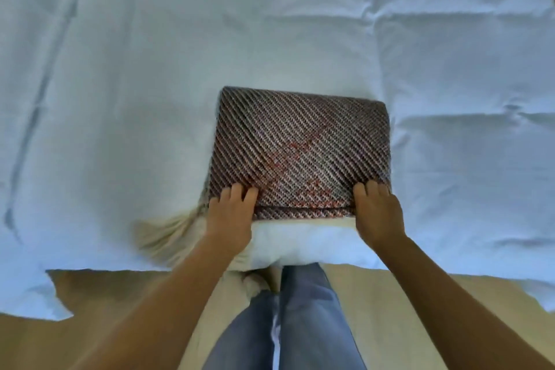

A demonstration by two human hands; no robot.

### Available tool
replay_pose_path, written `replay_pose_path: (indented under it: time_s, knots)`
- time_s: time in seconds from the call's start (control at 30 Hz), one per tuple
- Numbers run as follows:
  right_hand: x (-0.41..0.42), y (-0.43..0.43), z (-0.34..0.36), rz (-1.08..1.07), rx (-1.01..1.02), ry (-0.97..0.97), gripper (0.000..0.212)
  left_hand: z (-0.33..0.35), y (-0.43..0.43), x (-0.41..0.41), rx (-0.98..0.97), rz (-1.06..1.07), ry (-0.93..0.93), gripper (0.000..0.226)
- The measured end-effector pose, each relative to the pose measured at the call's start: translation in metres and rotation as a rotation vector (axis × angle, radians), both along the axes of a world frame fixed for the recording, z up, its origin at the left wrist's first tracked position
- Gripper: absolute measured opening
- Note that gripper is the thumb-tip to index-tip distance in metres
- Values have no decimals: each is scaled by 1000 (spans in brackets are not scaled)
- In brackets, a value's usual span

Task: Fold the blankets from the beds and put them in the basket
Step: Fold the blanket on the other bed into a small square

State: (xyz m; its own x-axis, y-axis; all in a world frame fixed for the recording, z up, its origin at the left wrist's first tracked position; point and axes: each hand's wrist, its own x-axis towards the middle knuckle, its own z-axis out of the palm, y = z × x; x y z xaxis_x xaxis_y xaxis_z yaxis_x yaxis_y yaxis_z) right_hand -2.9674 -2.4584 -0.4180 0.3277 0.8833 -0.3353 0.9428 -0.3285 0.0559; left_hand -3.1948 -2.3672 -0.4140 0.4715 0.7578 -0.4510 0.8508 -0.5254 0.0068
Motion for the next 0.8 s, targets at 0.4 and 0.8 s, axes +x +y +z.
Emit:
replay_pose_path:
  time_s: [0.4,0.8]
  knots:
    - [-35,72,13,-170,492,410,47,-3,36,69,86,157,-410,53]
    - [40,62,-58,-113,21,199,62,-64,66,10,70,538,-84,76]
